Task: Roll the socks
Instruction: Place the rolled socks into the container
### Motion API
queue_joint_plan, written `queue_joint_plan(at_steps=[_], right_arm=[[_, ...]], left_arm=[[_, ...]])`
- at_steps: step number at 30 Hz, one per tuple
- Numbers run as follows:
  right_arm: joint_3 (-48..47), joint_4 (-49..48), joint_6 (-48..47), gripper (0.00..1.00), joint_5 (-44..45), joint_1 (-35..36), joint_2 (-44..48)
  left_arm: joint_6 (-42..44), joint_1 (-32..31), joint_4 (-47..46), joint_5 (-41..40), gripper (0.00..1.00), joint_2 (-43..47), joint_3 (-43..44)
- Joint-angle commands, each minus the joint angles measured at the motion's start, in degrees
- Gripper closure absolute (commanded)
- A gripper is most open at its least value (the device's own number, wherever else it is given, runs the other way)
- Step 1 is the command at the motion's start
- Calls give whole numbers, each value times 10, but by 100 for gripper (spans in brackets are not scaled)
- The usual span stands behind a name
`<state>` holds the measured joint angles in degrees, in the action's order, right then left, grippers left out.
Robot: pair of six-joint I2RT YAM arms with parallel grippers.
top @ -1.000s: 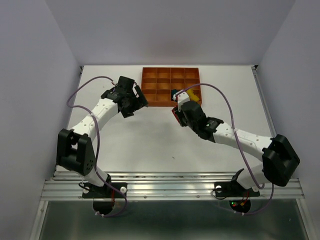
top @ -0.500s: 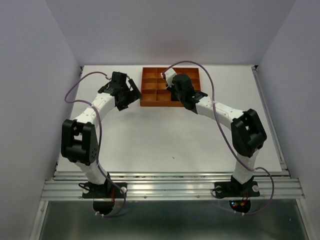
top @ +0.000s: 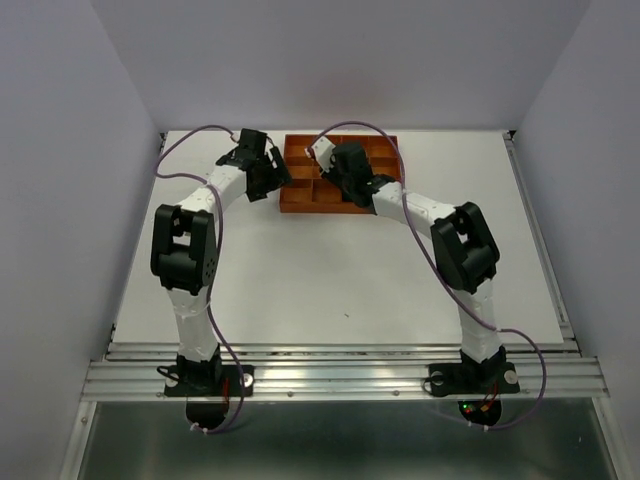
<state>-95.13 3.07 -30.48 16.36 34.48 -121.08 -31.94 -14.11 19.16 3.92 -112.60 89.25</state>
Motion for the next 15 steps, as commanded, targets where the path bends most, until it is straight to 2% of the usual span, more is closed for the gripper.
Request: queue_joint_plan(at_steps=[1, 4, 9, 15], right_arm=[[-40, -13, -9, 99, -27, -1, -15], [-49, -4, -4, 99, -41, -1, -28], [-48, 11, 2, 99, -76, -1, -37], [-51, 42, 15, 99, -130, -1, -48]], left_arm=[[21, 4, 0, -1, 16, -16, 32], [23, 5, -4, -1, 18, -28, 36], [23, 5, -2, -1, 30, -49, 36], [22, 5, -5, 1, 36, -60, 36]])
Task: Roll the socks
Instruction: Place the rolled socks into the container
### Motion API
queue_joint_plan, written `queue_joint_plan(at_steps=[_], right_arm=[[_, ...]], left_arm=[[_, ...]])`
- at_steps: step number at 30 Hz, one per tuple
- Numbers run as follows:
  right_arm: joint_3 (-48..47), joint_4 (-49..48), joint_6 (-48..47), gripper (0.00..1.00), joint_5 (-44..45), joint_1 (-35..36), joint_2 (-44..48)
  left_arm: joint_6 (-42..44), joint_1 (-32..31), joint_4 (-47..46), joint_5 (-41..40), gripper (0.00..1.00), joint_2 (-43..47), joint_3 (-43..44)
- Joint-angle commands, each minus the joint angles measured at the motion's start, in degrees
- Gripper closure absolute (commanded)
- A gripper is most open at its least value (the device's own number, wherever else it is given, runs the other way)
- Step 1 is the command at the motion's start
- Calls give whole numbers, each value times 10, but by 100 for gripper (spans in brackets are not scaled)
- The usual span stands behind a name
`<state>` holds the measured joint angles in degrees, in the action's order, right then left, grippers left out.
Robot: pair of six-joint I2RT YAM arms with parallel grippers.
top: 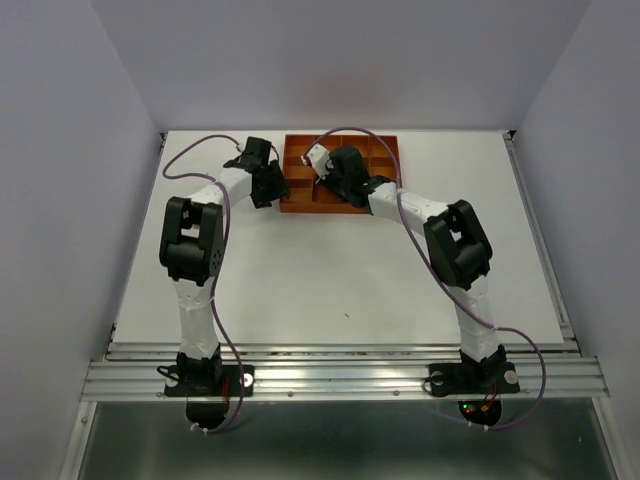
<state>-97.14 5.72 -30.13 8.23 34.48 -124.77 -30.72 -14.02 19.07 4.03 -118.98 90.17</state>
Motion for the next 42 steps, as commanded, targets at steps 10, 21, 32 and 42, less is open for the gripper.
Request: queue_joint_plan(at_steps=[10, 21, 32, 42], right_arm=[[-69, 66, 28, 99, -106, -1, -52], [-84, 108, 50, 99, -167, -6, -86], [-126, 159, 76, 99, -160, -24, -130], [-148, 219, 99, 99, -151, -35, -167]], left_arm=[[20, 4, -13, 9, 49, -6, 26], [29, 3, -14, 13, 60, -11, 26], [36, 4, -11, 24, 91, -20, 32], [39, 5, -11, 28, 100, -26, 36]])
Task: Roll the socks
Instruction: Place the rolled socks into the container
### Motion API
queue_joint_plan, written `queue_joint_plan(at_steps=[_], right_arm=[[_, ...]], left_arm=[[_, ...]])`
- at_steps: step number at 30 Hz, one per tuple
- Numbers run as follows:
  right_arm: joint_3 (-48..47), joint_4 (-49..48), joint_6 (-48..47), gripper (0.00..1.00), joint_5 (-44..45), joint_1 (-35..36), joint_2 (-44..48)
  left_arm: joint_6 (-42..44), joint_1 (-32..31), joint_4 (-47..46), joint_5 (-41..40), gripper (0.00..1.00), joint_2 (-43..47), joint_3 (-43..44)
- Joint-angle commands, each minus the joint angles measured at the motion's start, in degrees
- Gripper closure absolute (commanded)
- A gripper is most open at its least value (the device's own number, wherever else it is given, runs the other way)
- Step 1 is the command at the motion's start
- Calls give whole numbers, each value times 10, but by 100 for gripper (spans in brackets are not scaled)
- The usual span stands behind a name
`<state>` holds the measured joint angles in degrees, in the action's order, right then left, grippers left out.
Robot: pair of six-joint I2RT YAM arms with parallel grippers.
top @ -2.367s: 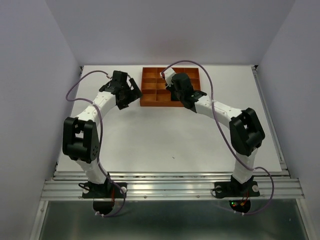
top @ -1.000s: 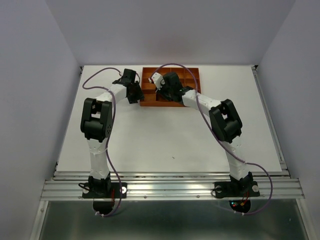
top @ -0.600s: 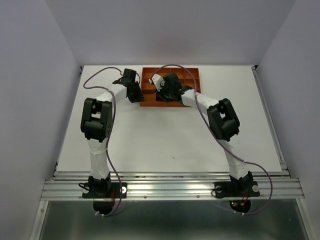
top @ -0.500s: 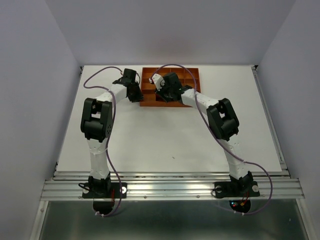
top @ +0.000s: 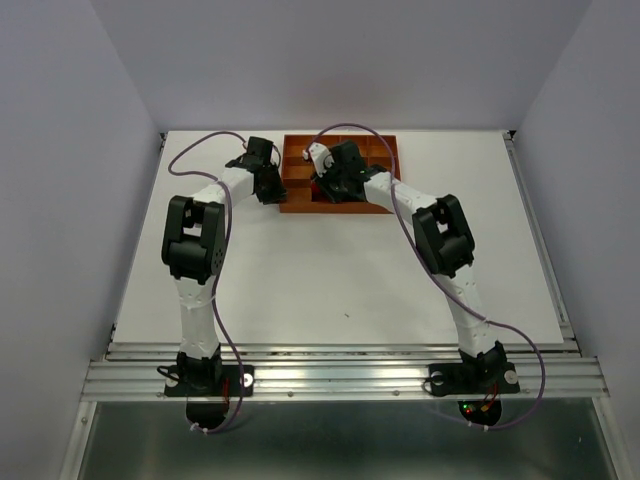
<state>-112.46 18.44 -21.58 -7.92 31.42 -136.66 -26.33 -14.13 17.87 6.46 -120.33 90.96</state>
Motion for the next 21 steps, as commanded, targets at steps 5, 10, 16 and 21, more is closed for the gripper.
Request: queue_joint_plan(at_steps=[5, 10, 16, 21], right_arm=[[-28, 122, 24, 99, 53, -5, -69], [-59, 158, 35, 99, 100, -5, -96], [-53, 155, 33, 91, 70, -5, -94], [-48, 146, 40, 70, 42, 0, -72]], left_arm=[[-3, 5, 1, 5, 100, -11, 27], [-3, 5, -3, 13, 100, -12, 27], [-1, 5, -4, 14, 100, -10, 26], [1, 5, -6, 15, 100, -12, 24]])
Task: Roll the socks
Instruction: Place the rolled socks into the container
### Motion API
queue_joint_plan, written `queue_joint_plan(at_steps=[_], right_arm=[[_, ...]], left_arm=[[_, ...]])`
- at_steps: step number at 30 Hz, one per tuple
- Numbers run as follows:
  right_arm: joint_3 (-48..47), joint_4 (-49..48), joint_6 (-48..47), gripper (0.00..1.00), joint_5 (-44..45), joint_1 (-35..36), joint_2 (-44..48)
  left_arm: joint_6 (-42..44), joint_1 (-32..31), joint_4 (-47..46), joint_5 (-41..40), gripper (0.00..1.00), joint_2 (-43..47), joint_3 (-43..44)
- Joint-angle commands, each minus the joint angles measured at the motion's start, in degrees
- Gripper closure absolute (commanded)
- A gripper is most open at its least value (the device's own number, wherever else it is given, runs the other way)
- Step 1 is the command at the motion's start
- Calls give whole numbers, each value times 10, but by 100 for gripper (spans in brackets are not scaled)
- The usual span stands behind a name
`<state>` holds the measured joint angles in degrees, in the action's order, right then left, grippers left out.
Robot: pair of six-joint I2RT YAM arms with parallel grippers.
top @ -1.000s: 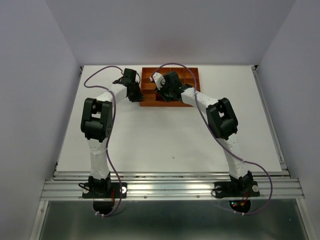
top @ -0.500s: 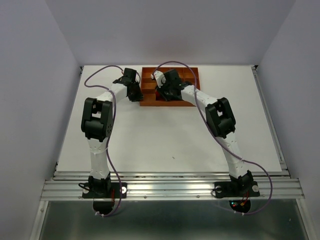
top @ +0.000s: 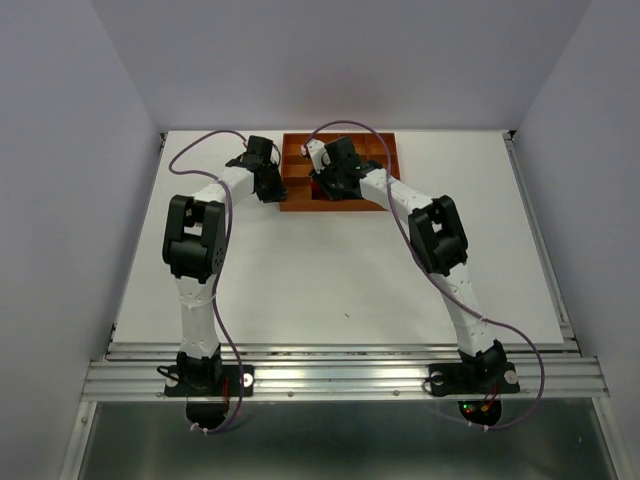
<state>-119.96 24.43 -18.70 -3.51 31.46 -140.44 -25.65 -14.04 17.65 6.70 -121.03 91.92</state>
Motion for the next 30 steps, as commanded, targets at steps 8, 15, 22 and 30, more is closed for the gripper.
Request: queue_joint_plan(at_steps=[8, 15, 22, 30], right_arm=[[58, 51, 30, 46, -23, 0, 39], [67, 48, 38, 36, -39, 0, 78], [89, 19, 40, 33, -56, 0, 110], [84, -11, 41, 34, -76, 0, 106]], left_arm=[[17, 4, -14, 29, 100, -7, 14], [43, 3, -15, 30, 100, -3, 6], [48, 3, -14, 27, 100, -2, 5], [46, 3, -16, 30, 100, -3, 6]])
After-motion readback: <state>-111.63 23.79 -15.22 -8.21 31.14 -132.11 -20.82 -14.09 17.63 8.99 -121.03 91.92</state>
